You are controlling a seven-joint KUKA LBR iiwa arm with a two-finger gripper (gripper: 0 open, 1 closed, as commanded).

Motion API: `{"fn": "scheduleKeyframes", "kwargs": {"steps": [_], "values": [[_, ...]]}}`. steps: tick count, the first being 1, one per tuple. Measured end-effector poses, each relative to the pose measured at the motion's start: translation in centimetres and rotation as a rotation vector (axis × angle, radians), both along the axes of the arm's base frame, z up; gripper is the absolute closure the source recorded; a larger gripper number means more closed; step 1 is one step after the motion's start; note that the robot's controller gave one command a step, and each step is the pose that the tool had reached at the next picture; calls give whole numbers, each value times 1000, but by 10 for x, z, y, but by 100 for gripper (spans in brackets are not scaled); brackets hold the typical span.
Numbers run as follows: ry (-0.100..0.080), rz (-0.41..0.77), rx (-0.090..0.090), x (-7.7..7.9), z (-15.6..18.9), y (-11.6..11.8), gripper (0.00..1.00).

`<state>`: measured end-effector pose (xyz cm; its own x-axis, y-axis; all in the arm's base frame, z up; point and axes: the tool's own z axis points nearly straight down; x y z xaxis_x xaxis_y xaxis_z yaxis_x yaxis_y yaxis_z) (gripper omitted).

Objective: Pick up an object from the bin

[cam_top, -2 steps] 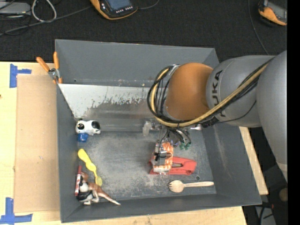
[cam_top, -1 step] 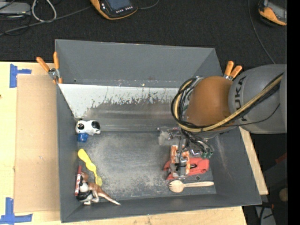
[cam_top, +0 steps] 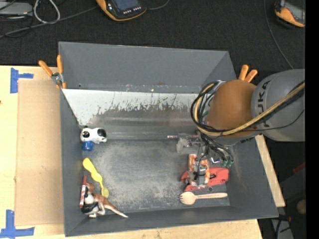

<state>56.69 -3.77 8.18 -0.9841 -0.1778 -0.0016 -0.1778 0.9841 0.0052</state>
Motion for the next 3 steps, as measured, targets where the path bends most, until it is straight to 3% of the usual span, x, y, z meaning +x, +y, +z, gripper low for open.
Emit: {"fn": "scheduleKeyframes", "kwargs": {"steps": [1,2,3], "values": [[-10,123,1,-72,8,-29,0],[-12,-324,3,-90,43,-43,100],[-12,-324,3,-90,43,-42,100]]}}
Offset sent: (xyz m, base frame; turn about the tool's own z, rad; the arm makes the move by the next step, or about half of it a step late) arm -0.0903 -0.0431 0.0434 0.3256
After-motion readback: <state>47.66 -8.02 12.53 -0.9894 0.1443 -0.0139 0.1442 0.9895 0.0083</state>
